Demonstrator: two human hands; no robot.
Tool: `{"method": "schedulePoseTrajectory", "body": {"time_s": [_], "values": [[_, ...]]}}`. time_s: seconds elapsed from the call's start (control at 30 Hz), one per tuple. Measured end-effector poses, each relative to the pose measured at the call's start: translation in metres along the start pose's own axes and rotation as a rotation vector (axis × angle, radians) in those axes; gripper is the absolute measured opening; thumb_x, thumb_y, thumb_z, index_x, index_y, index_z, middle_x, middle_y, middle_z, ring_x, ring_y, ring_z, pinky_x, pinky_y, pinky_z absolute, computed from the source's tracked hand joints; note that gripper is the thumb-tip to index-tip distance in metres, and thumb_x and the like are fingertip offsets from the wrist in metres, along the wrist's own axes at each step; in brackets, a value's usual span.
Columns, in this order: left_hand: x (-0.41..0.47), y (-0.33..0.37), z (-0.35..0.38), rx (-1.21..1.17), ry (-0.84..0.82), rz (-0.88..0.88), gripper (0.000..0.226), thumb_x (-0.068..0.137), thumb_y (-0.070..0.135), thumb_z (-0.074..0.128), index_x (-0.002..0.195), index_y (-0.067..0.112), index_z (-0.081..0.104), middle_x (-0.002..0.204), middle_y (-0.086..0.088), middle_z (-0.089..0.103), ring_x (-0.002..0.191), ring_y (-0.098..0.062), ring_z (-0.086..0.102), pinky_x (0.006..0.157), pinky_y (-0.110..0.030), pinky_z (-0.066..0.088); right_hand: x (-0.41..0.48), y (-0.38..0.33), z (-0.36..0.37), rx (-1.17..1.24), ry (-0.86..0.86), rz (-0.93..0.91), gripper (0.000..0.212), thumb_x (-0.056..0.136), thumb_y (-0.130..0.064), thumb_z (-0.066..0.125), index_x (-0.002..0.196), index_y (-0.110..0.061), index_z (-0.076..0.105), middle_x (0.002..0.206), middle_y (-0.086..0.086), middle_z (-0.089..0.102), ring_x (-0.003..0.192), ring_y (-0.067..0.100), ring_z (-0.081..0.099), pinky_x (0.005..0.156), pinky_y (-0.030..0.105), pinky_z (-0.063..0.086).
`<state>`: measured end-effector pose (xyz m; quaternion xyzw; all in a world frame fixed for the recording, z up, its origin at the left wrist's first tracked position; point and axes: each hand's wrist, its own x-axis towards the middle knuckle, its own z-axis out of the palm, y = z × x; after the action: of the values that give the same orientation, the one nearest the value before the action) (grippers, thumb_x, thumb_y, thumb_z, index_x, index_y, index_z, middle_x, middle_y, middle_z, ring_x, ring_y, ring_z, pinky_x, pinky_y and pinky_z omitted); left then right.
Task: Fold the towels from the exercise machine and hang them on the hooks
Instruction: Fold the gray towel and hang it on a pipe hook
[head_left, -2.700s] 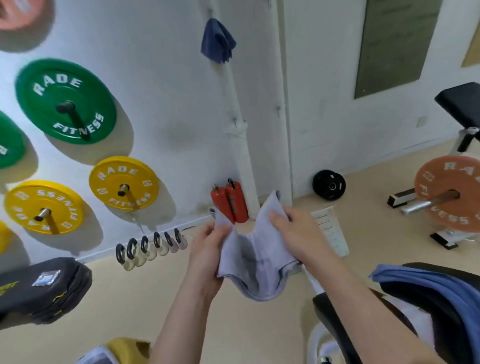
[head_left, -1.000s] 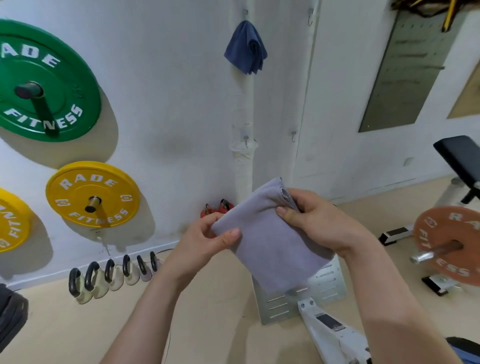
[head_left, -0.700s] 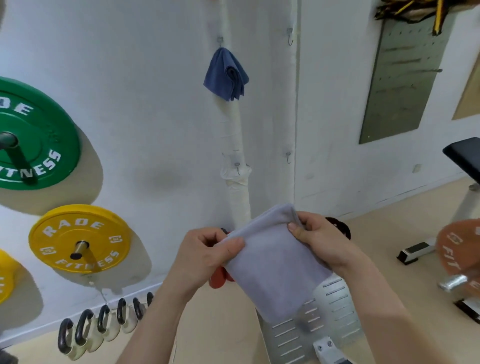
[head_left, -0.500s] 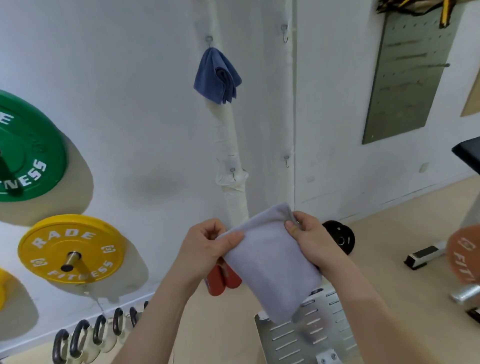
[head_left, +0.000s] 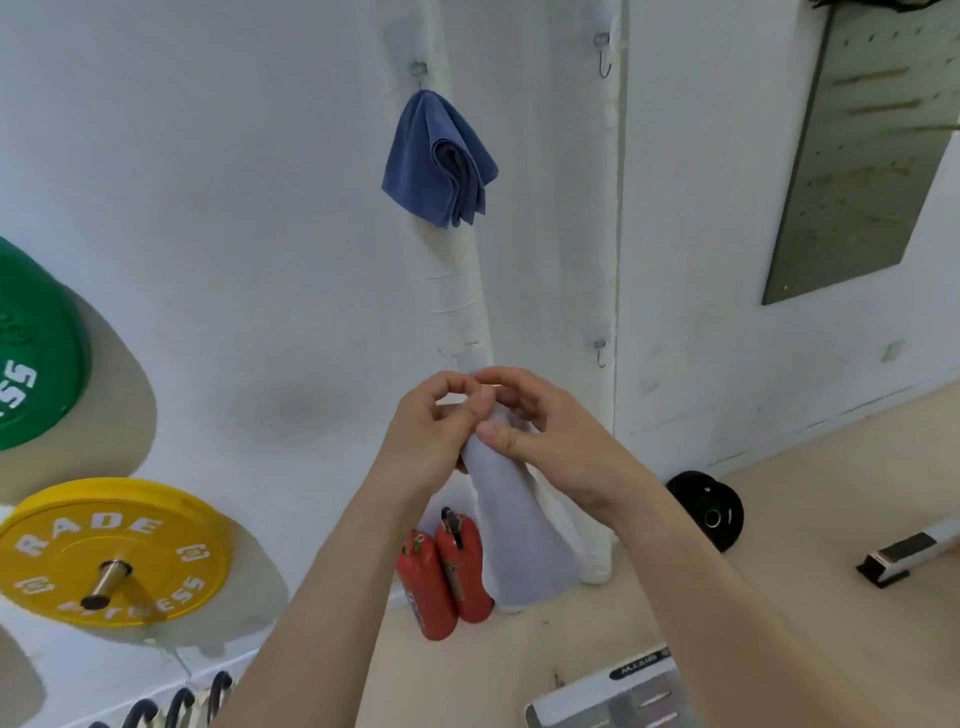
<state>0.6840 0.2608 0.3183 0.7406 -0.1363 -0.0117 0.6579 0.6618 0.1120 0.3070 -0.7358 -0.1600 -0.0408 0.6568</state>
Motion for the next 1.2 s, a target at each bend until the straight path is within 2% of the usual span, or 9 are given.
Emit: {"method": "schedulePoseTrajectory", "body": {"time_s": [0.13,0.27,0.4,0.53,0.67,0.8,0.9,1.03,1.2], "values": [[0.049,-0.022,-0.027,-0.345,-0.095,-0.099,0.024,0.094,0.022,0.052,0.104,0.004,0.065,0.099,-0.019,0.071,0.085,-0.027,0.069,0.07,-0.034,0.056,0.058,0.027,0.0,0.241,0.068,0.11,0.04,0.081,-0.01,0.074,0.118,-0.018,0.059,0.12,0.014,0.06,0.105,0.025,0.064,0.092,0.041,0.055],[0.081,-0.052,-0.044,-0.544,-0.25,-0.168,0.03,0.09,0.012,0.053,0.116,0.0,0.064,0.111,-0.02,0.068,0.098,-0.028,0.067,0.081,-0.031,0.055,0.095,0.051,-0.004,0.473,0.079,0.236,0.04,0.081,-0.008,0.068,0.119,-0.003,0.055,0.108,0.018,0.06,0.088,0.023,0.064,0.067,0.031,0.057],[0.112,-0.071,-0.044,-0.511,-0.292,-0.209,0.032,0.087,0.01,0.056,0.117,0.002,0.061,0.105,-0.022,0.069,0.093,-0.031,0.068,0.077,-0.032,0.057,0.118,0.068,-0.014,0.412,0.028,0.286,0.033,0.073,-0.017,0.076,0.1,-0.007,0.058,0.091,0.011,0.065,0.076,0.02,0.064,0.064,0.031,0.052],[0.136,-0.087,-0.04,-0.187,-0.247,-0.247,0.017,0.088,0.008,0.063,0.102,-0.001,0.067,0.086,-0.023,0.07,0.08,-0.033,0.067,0.073,-0.037,0.056,0.137,0.075,-0.036,-0.042,-0.071,0.314,0.02,0.075,-0.021,0.08,0.084,-0.008,0.069,0.076,0.004,0.066,0.07,0.012,0.061,0.066,0.027,0.051],[0.146,-0.113,-0.027,0.37,-0.166,-0.117,0.009,0.08,0.008,0.073,0.078,0.017,0.07,0.072,0.001,0.066,0.063,-0.007,0.057,0.067,-0.023,0.046,0.15,0.096,-0.049,-0.693,-0.266,0.263,0.016,0.078,-0.03,0.074,0.067,-0.026,0.062,0.064,-0.008,0.053,0.059,0.007,0.047,0.055,0.02,0.036],[0.162,-0.128,-0.024,0.543,-0.123,-0.001,0.012,0.074,0.012,0.077,0.075,0.022,0.069,0.077,0.005,0.064,0.061,-0.004,0.049,0.06,-0.012,0.04,0.158,0.126,-0.053,-0.597,-0.268,0.261,0.019,0.082,-0.024,0.068,0.066,-0.028,0.061,0.064,-0.008,0.052,0.06,0.006,0.047,0.057,0.02,0.037],[0.189,-0.139,-0.034,0.498,-0.247,-0.194,0.004,0.079,0.015,0.073,0.079,0.018,0.07,0.059,0.003,0.057,0.048,-0.005,0.043,0.053,-0.018,0.036,0.177,0.153,-0.055,-0.462,-0.28,0.296,0.006,0.085,-0.019,0.064,0.082,-0.016,0.07,0.076,-0.002,0.062,0.071,0.01,0.056,0.069,0.031,0.049],[0.23,-0.171,-0.044,0.394,-0.464,-0.413,0.016,0.082,0.026,0.07,0.088,0.012,0.066,0.07,-0.005,0.063,0.061,-0.013,0.054,0.061,-0.026,0.043,0.216,0.191,-0.059,-0.494,-0.366,0.349,0.009,0.087,-0.019,0.062,0.08,-0.022,0.066,0.075,-0.008,0.059,0.068,0.005,0.052,0.066,0.022,0.041],[0.284,-0.219,-0.054,0.384,-0.274,-0.313,0.008,0.083,0.029,0.071,0.086,0.021,0.07,0.083,-0.01,0.07,0.072,-0.013,0.061,0.071,-0.032,0.05,0.276,0.239,-0.069,-0.489,-0.321,0.41,0.008,0.088,-0.02,0.063,0.081,-0.019,0.066,0.076,-0.005,0.06,0.071,0.008,0.053,0.069,0.025,0.043]]}}
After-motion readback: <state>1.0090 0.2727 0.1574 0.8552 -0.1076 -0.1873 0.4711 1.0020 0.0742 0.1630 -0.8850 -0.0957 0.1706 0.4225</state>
